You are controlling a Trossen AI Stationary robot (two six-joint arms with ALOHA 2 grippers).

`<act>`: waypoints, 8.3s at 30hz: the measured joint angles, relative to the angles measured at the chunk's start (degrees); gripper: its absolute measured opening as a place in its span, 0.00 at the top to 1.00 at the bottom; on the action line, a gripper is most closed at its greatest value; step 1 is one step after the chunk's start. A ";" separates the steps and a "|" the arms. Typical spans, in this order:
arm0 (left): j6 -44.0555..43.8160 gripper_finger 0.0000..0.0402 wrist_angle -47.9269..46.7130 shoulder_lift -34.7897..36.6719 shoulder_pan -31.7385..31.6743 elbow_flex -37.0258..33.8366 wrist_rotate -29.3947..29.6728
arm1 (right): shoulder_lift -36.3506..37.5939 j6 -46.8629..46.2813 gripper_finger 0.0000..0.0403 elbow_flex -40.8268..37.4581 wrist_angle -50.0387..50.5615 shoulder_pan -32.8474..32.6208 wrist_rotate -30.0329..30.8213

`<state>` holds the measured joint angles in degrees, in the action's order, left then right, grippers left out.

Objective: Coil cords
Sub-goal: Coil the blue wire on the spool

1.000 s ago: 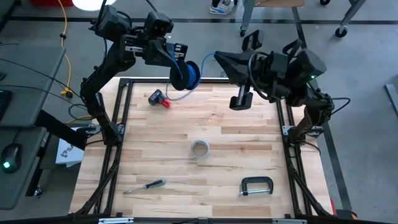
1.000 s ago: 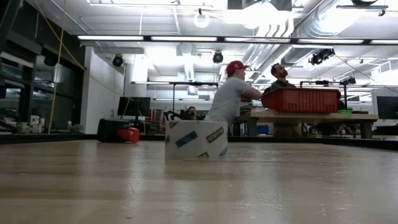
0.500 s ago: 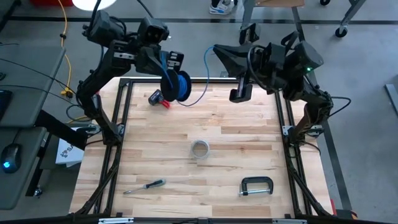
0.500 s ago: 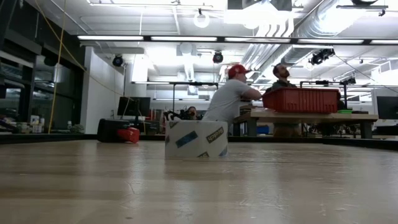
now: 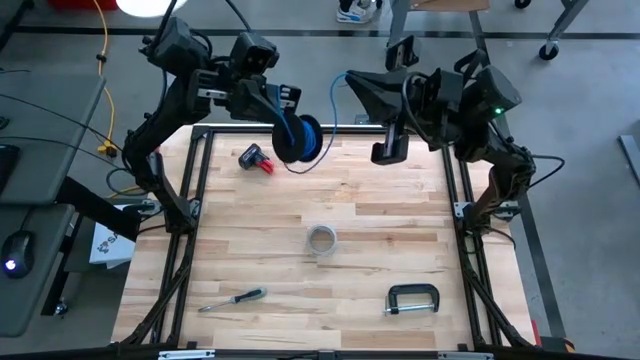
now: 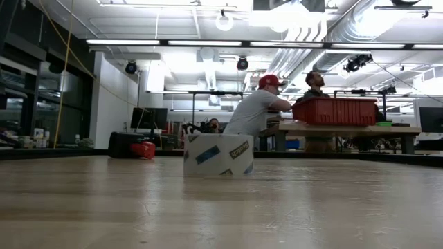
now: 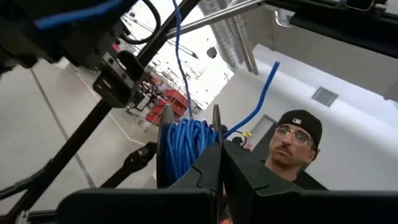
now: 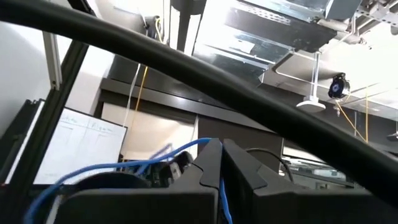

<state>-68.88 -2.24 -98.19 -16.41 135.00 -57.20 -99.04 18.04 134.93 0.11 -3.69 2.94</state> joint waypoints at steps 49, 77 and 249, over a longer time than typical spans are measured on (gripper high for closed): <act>-5.69 0.99 6.30 -0.42 6.78 -0.02 5.28 | -1.52 -1.66 1.00 -0.02 -4.97 1.82 -6.56; 3.56 0.99 -2.26 -0.39 9.72 -0.04 10.39 | -3.18 -5.15 1.00 0.00 -7.66 2.48 -6.61; 39.47 0.99 -3.37 7.85 -7.80 0.00 12.60 | -14.24 -17.04 0.99 -0.13 20.60 2.79 7.68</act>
<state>-29.41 -5.62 -90.35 -24.22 135.00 -44.60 -113.27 1.00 134.80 20.71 -0.91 10.62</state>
